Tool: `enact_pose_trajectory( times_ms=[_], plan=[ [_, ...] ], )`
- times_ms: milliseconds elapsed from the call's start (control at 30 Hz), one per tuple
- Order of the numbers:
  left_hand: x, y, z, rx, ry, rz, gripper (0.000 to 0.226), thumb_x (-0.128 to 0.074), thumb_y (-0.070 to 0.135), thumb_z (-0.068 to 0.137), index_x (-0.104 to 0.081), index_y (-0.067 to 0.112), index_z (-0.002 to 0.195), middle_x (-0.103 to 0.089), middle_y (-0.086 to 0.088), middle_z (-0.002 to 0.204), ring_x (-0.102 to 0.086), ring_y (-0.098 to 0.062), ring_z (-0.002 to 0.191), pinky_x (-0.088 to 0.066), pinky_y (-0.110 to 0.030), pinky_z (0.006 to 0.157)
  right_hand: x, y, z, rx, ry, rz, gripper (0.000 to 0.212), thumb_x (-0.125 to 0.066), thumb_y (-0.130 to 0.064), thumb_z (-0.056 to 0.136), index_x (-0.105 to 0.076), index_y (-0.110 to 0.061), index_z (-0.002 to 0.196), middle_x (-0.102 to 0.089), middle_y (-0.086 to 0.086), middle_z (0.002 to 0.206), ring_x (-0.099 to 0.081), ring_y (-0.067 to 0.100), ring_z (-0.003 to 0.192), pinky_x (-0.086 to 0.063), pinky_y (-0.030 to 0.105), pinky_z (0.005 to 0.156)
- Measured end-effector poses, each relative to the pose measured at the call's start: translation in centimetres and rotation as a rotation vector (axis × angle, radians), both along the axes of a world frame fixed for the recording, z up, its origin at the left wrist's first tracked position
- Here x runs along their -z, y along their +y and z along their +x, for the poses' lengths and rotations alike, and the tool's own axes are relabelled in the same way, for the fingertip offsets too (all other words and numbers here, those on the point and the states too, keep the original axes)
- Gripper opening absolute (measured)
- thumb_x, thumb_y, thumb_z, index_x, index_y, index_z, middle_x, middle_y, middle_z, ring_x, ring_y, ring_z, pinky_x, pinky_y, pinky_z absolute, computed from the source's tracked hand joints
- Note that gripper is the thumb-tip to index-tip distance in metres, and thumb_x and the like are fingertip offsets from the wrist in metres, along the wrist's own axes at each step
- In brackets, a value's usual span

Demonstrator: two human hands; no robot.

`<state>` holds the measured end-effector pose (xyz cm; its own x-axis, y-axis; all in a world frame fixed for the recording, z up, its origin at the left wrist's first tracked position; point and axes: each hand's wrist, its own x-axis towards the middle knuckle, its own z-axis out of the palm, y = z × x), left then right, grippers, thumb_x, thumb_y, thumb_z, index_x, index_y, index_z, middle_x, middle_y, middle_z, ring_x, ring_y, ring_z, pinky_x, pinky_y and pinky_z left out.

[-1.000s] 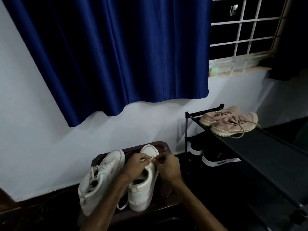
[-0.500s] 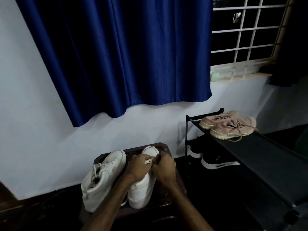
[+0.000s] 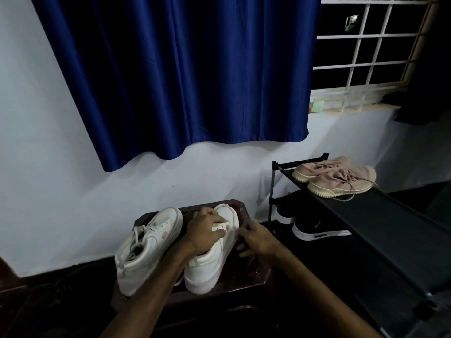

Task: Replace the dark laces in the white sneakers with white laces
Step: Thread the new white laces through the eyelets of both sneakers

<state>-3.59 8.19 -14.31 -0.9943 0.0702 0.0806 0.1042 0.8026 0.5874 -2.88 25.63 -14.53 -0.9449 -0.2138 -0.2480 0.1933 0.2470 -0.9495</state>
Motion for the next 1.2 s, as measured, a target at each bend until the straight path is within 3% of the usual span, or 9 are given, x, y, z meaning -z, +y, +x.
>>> enact_pose_trajectory(
  times_ms=[133, 333, 433, 600, 767, 933, 1000, 1100, 1200],
  plan=[
    [-0.1, 0.0, 0.0, 0.027, -0.037, 0.040, 0.056, -0.057, 0.046, 0.066, -0.072, 0.020, 0.113, -0.042, 0.003, 0.140, -0.038, -0.020, 0.131, -0.029, -0.035, 0.111, -0.4, 0.4, -1.5, -0.111, 0.113, 0.173, 0.031, -0.053, -0.038, 0.097, -0.062, -0.009, 0.100, -0.066, 0.014, 0.093, -0.063, 0.016, 0.067, -0.056, 0.031, 0.058],
    [0.1, 0.0, -0.1, -0.004, -0.043, 0.056, 0.054, -0.058, 0.047, 0.063, -0.071, 0.024, 0.111, -0.034, 0.000, 0.150, -0.031, -0.022, 0.139, -0.026, -0.042, 0.114, 1.3, -0.7, -2.4, -0.123, 0.485, 0.371, 0.022, -0.065, -0.031, 0.090, -0.060, -0.022, 0.070, -0.056, -0.010, 0.056, -0.050, 0.002, 0.050, -0.045, 0.024, 0.056],
    [0.1, 0.0, -0.1, -0.023, -0.036, 0.013, 0.034, -0.069, 0.035, 0.075, -0.070, 0.029, 0.108, -0.032, 0.002, 0.152, -0.028, -0.022, 0.140, -0.025, -0.044, 0.115, 0.1, 1.6, -2.0, -0.182, 0.209, 0.295, 0.019, -0.066, -0.023, 0.088, -0.064, -0.018, 0.069, -0.062, -0.006, 0.061, -0.057, 0.008, 0.054, -0.048, 0.022, 0.050],
    [0.1, 0.2, 0.0, -0.046, -0.033, -0.019, 0.025, -0.068, 0.024, 0.082, -0.067, 0.031, 0.107, -0.026, 0.004, 0.155, -0.024, -0.022, 0.141, -0.022, -0.045, 0.115, -2.9, 6.2, -2.7, -0.479, -0.039, 0.591, 0.016, -0.064, -0.029, 0.089, -0.071, -0.016, 0.094, -0.071, -0.002, 0.089, -0.065, 0.009, 0.077, -0.055, 0.025, 0.064],
    [0.0, 0.3, 0.0, -0.065, -0.013, -0.015, 0.025, -0.070, 0.027, 0.082, -0.068, 0.030, 0.107, -0.025, 0.000, 0.156, -0.024, -0.024, 0.142, -0.022, -0.046, 0.115, -2.0, 1.7, -3.4, -0.328, 0.403, 0.737, 0.046, -0.060, -0.054, 0.087, -0.071, -0.010, 0.085, -0.069, 0.009, 0.085, -0.065, 0.021, 0.080, -0.050, 0.033, 0.072],
    [-0.2, 0.4, 0.3, -0.062, -0.011, -0.020, 0.025, -0.069, 0.026, 0.083, -0.067, 0.030, 0.108, -0.022, 0.002, 0.156, -0.022, -0.023, 0.143, -0.020, -0.046, 0.115, 0.2, -0.8, -2.8, -0.153, 0.570, 0.569, 0.029, -0.066, -0.036, 0.089, -0.063, -0.016, 0.067, -0.060, 0.000, 0.065, -0.059, 0.017, 0.067, -0.039, 0.029, 0.060],
    [-0.4, 0.5, 0.4, -0.060, -0.017, -0.006, 0.024, -0.068, 0.026, 0.082, -0.066, 0.032, 0.106, -0.021, 0.003, 0.157, -0.021, -0.022, 0.143, -0.019, -0.048, 0.115, -0.1, 0.0, -2.4, -0.248, 0.517, 0.586, 0.034, -0.064, -0.033, 0.090, -0.056, -0.021, 0.060, -0.053, -0.005, 0.058, -0.052, 0.012, 0.061, -0.040, 0.024, 0.057],
    [-0.4, 0.5, 0.5, -0.062, -0.028, -0.009, 0.023, -0.067, 0.027, 0.081, -0.065, 0.032, 0.104, -0.020, 0.005, 0.157, -0.020, -0.024, 0.144, -0.018, -0.049, 0.116, -1.2, 3.1, -2.4, -0.595, 0.121, 0.916, 0.017, -0.064, -0.023, 0.088, -0.067, -0.014, 0.074, -0.070, 0.001, 0.069, -0.053, 0.007, 0.047, -0.042, 0.013, 0.050],
    [-0.4, 0.6, 0.7, -0.059, -0.024, 0.012, 0.023, -0.066, 0.027, 0.081, -0.065, 0.031, 0.104, -0.020, 0.005, 0.155, -0.021, -0.024, 0.143, -0.015, -0.049, 0.116, -2.0, 5.7, -2.2, -0.712, -0.034, 1.332, 0.016, -0.067, -0.027, 0.086, -0.068, -0.012, 0.079, -0.074, 0.003, 0.090, -0.058, 0.009, 0.053, -0.051, 0.025, 0.062]
  ],
)
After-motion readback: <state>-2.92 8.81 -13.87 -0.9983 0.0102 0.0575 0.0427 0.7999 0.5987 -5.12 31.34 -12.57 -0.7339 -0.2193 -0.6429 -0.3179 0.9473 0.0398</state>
